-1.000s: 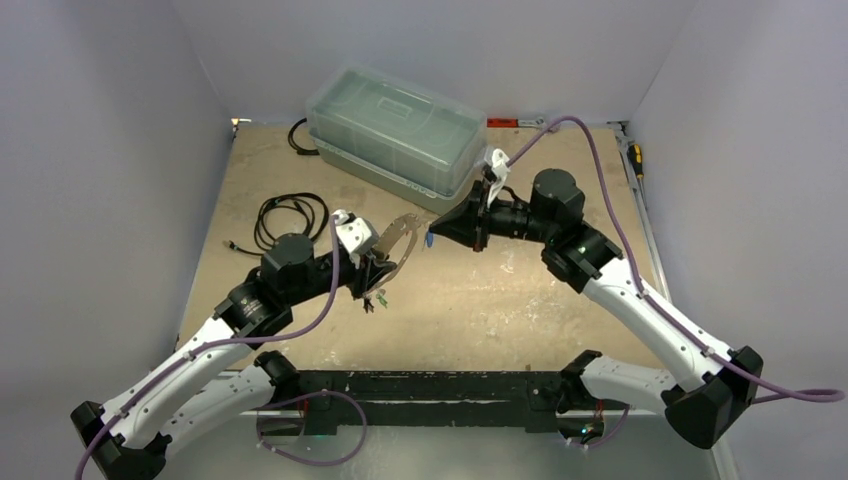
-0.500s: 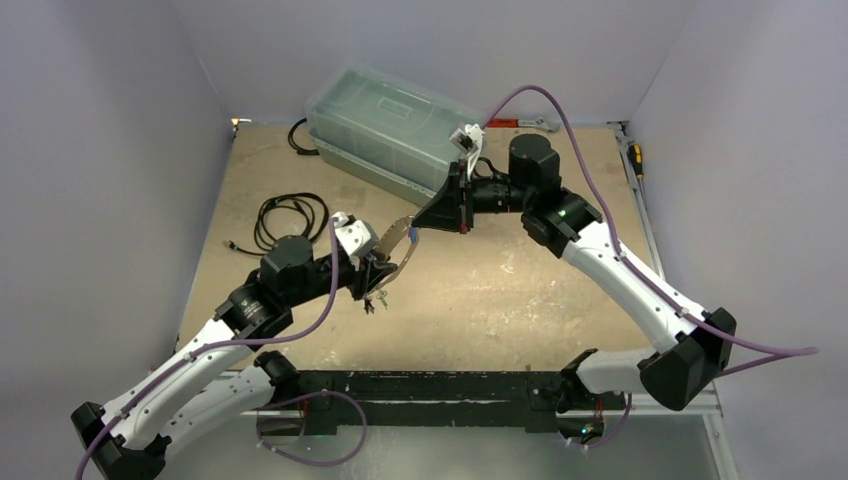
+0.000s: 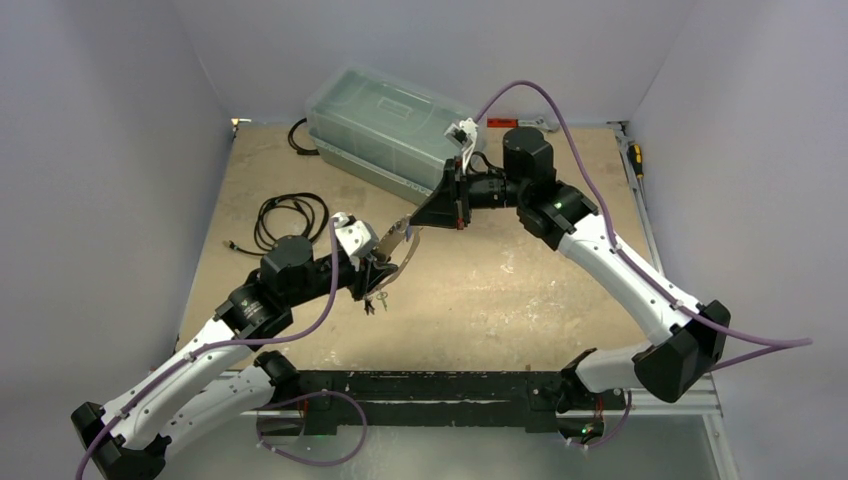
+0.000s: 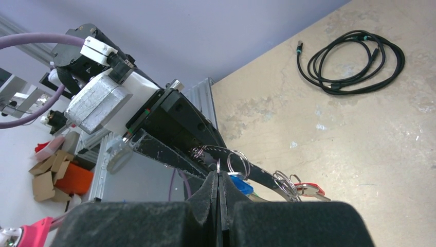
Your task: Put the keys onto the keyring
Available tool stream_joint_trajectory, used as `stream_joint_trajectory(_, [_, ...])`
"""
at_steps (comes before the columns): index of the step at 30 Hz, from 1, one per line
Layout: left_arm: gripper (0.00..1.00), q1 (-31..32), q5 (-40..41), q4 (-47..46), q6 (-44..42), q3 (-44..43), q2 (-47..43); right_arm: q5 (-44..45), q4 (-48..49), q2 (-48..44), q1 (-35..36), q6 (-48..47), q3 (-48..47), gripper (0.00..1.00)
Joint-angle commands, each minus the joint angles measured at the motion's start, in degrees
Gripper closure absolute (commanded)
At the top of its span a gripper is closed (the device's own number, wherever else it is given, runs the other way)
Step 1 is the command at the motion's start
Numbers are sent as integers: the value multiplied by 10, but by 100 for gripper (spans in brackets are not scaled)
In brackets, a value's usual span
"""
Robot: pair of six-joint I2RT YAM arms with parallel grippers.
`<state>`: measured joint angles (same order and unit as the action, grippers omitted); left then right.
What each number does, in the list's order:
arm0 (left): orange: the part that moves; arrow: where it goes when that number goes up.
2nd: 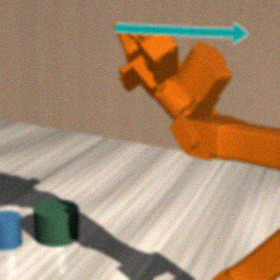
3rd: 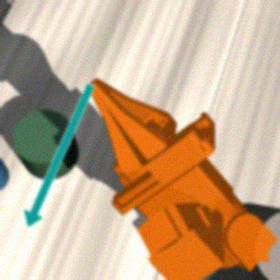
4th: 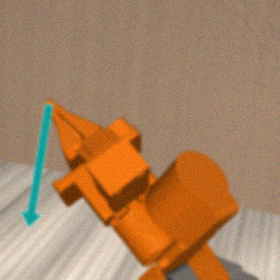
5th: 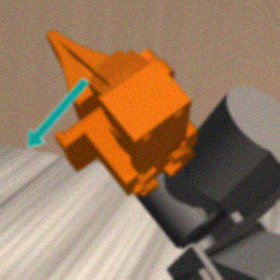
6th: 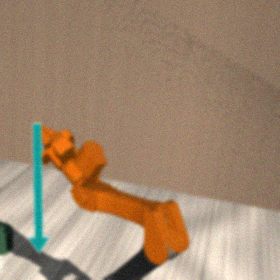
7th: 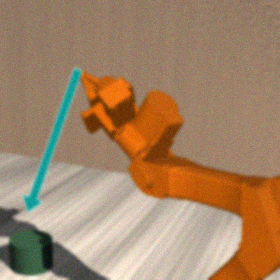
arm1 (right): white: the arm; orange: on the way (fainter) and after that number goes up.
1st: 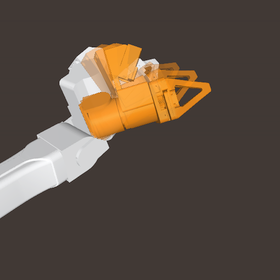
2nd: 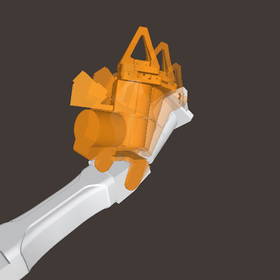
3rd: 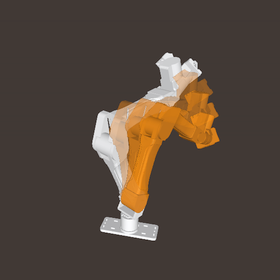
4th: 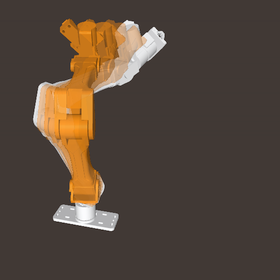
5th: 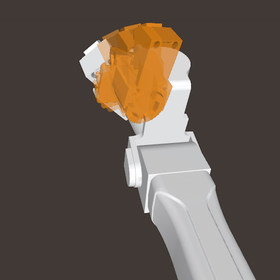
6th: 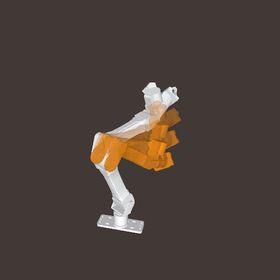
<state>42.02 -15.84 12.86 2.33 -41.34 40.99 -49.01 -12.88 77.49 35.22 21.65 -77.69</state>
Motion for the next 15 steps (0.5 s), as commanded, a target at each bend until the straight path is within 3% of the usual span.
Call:
stream_joint_trajectory(1, [100, 2, -8, -47, -3, -2, -7, -4, 2, 4, -1, 12, -29, 100])
stream_joint_trajectory(15, [100, 1, -9, -47, -2, -3, -7, 9, -5, 19, -1, 22, -36, 100])
